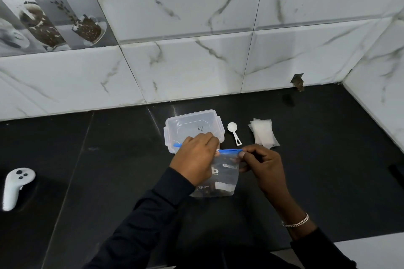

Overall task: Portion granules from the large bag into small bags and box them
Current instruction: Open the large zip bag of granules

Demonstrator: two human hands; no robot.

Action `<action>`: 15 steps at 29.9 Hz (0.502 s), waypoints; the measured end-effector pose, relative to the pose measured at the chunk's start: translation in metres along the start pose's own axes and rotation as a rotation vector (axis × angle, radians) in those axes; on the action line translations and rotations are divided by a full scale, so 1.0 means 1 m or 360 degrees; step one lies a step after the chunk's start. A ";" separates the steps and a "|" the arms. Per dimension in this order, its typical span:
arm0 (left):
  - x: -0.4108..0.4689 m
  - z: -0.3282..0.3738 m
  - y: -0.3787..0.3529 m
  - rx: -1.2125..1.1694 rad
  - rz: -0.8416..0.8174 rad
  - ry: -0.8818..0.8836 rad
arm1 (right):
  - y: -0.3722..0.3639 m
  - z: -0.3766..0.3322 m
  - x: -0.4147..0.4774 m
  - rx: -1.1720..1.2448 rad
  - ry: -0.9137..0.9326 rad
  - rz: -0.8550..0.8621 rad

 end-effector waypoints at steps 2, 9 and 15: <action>-0.014 -0.017 0.007 0.0024 0.0004 0.0050 | 0.007 0.000 0.002 0.0026 -0.0024 0.0032; -0.070 -0.062 0.030 0.0174 0.0030 0.0248 | 0.012 0.000 0.005 0.0071 -0.0071 -0.0028; -0.089 -0.061 0.025 -0.0299 0.0130 0.0374 | 0.004 0.002 0.006 0.0037 -0.0048 -0.0098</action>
Point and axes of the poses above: each hand's wrist, its own x-axis towards the middle knuckle, its own y-axis out of the back of the hand, z = x × y, the point moved 7 cm from there along x, towards the middle knuckle, and after that the axes turned 8 degrees about -y, right-handed, at the moved point
